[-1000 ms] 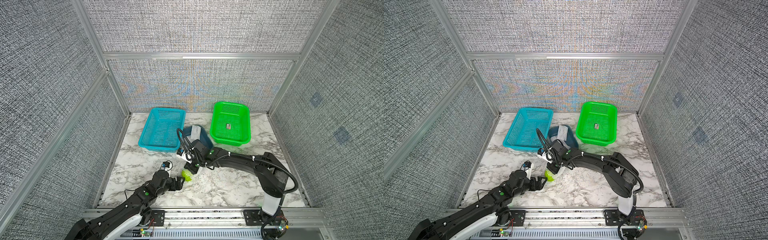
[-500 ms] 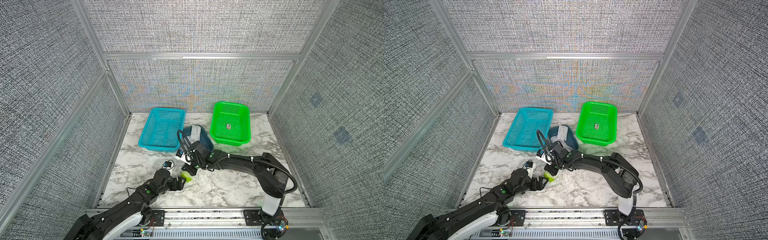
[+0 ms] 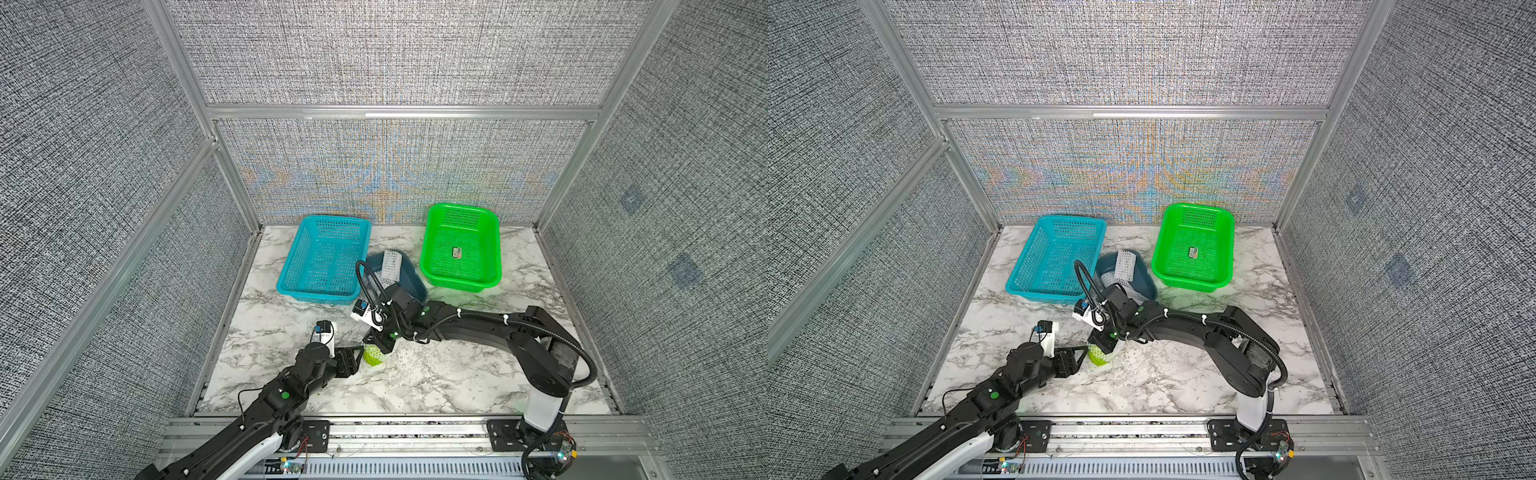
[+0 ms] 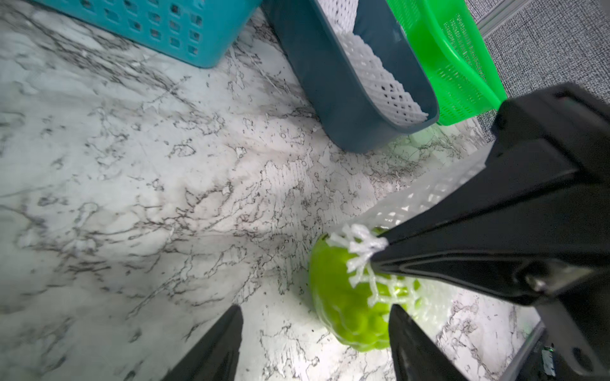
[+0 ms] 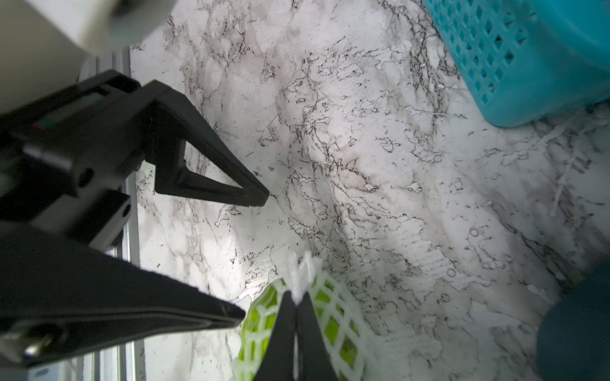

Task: Sleeve custard apples in foam nets
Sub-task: Put on the foam net on the custard apple.

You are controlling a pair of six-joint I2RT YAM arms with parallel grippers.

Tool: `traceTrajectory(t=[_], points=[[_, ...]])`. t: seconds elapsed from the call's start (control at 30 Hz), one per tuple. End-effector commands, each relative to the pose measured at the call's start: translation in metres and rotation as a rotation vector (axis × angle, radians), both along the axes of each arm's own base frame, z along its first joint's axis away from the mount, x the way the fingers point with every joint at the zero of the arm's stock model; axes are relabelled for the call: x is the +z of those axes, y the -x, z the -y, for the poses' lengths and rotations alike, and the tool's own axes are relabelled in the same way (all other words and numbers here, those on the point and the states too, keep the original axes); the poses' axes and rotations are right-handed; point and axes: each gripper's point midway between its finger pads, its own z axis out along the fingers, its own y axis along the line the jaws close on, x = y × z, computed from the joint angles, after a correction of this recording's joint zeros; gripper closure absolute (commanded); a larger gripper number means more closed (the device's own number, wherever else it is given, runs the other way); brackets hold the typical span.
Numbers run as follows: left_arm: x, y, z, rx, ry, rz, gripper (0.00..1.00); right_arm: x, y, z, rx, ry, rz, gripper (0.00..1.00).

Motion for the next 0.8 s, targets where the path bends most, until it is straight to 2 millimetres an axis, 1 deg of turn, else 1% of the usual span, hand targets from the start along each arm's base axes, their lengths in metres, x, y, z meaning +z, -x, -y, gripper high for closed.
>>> traceTrajectory(t=[0.0,0.13,0.27,0.3,0.37,0.4,0.53,0.63,0.77], points=[[0.013,-0.003,0.013,-0.026,0.090,0.027,0.28,-0.038,0.025,0.039,-0.014,0.207,-0.125,1.00],[0.021,-0.004,0.020,-0.049,0.132,0.051,0.28,-0.039,0.026,0.039,-0.012,0.209,-0.126,1.00],[0.017,-0.002,0.020,-0.058,0.121,0.037,0.30,-0.038,0.025,0.037,-0.013,0.202,-0.123,1.00],[0.017,-0.002,0.020,-0.059,0.123,0.037,0.32,-0.038,0.024,0.037,-0.015,0.201,-0.124,1.00],[0.012,-0.001,0.020,-0.059,0.117,0.026,0.40,-0.038,0.024,0.037,-0.016,0.201,-0.125,1.00],[0.010,-0.001,0.020,-0.060,0.113,0.019,0.42,-0.038,0.025,0.037,-0.014,0.201,-0.124,1.00],[0.006,-0.001,0.021,-0.062,0.116,0.012,0.43,-0.038,0.026,0.037,-0.012,0.202,-0.124,1.00],[0.003,-0.001,0.021,-0.063,0.114,0.005,0.46,-0.037,0.027,0.037,-0.009,0.201,-0.123,1.00],[0.003,-0.002,0.021,-0.060,0.111,0.010,0.58,-0.036,0.028,0.036,-0.006,0.194,-0.124,1.00]])
